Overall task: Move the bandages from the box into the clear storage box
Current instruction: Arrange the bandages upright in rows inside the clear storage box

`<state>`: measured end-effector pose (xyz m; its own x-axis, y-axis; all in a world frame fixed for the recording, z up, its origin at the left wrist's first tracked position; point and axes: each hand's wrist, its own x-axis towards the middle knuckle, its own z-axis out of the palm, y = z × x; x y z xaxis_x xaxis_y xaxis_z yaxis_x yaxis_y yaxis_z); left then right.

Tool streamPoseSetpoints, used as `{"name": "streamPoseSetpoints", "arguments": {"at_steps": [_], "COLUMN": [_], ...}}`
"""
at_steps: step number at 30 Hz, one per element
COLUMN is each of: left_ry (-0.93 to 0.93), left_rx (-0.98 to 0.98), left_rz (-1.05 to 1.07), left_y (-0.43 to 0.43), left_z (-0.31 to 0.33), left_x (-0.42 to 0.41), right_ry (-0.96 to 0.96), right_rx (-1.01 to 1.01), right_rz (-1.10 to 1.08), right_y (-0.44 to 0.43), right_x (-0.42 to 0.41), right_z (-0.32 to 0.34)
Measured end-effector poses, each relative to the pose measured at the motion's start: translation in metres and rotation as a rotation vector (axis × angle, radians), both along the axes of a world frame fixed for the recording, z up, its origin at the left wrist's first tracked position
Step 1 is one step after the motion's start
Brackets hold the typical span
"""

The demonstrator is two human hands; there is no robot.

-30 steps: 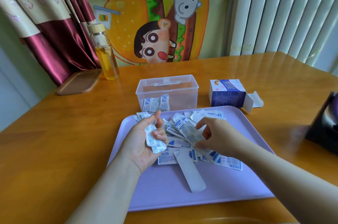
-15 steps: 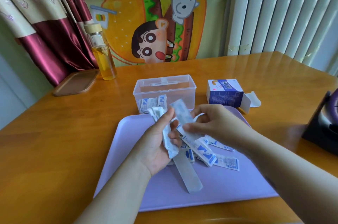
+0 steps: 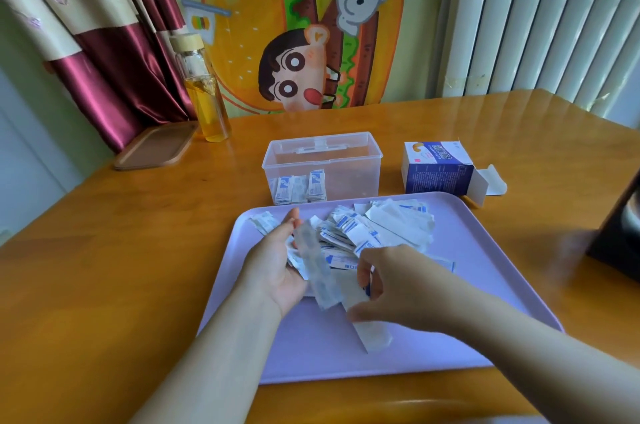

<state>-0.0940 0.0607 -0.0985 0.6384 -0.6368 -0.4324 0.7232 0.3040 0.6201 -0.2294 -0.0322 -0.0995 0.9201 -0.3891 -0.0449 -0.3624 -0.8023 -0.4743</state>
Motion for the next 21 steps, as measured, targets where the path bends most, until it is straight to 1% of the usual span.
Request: {"name": "streamPoseSetpoints", "arguments": {"at_steps": [4, 7, 9, 11, 16, 18, 21], "left_ry": [0.052, 0.045, 0.037, 0.034, 0.020, 0.032, 0.082], "left_rx": [-0.025, -0.033, -0.032, -0.027, -0.027, -0.012, -0.011], "left_rz": [0.097, 0.091, 0.074, 0.075, 0.057, 0.053, 0.085], "left_y": [-0.002, -0.003, -0.005, -0.006, -0.004, -0.001, 0.005], "left_z": [-0.006, -0.006, -0.005, -0.003, 0.000, 0.001, 0.003], "left_x": [0.001, -0.001, -0.003, -0.003, -0.005, -0.004, 0.000], "right_ry": [-0.019, -0.096, -0.106, -0.081, 0.045, 0.068, 0.047], "right_rx": [0.000, -0.062, -0.085, -0.097, -0.201, -0.194, -0.145], "right_rz": [0.001, -0.013, -0.015, -0.017, -0.026, -0.024, -0.030], "right_y": [-0.002, -0.002, 0.002, 0.008, 0.011, 0.008, 0.005], "right_x": [0.001, 0.006, 0.012, 0.019, 0.033, 0.037, 0.039], "right_z": [0.003, 0.008, 0.009, 0.005, -0.005, -0.006, -0.007]}}
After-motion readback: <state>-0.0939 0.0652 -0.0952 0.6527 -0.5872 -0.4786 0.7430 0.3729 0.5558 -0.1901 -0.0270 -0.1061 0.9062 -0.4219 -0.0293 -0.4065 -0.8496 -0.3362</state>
